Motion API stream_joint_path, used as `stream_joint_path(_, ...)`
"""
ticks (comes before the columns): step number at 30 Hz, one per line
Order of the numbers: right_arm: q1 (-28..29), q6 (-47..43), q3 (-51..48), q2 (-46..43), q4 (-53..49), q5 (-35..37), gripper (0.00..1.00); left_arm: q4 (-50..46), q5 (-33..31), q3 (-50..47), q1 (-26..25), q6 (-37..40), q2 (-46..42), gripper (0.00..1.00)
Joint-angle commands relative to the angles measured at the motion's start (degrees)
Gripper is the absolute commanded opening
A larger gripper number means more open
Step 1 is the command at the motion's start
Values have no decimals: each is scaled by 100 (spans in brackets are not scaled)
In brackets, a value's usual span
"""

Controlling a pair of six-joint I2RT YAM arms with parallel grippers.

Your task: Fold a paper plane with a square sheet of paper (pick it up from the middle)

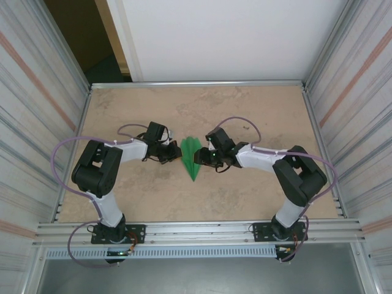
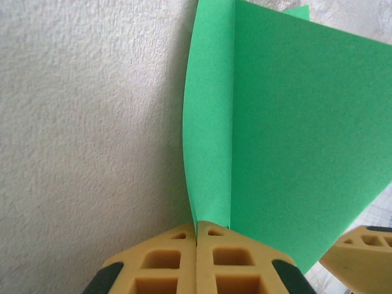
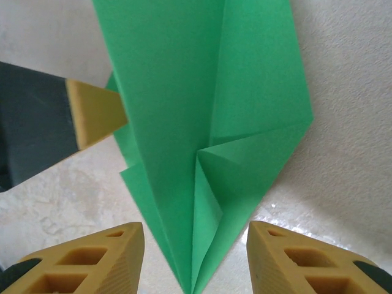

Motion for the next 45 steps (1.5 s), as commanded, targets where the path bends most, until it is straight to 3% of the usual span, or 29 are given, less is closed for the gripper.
stream_joint_path(1,78,-176,315,239,-192,-65,47,50,51,-33,-44,-47,-124,6)
stream_joint_path(12,335,-455,837,688,-546,-188,48,141,256,-6,-46,-176,-212,6)
stream_joint_path(24,572,-502,1436,1137,-1227,337,50,193,446,-12,-46,-311,-387,6)
stream_joint_path(36,548,-301,1446,1104,-1369,599,33,165,419,-29,-45,-283,-360,6)
stream_joint_path(45,549,-413,1235,722,-1133,449,47,85,373,-16,-45,-213,-344,6)
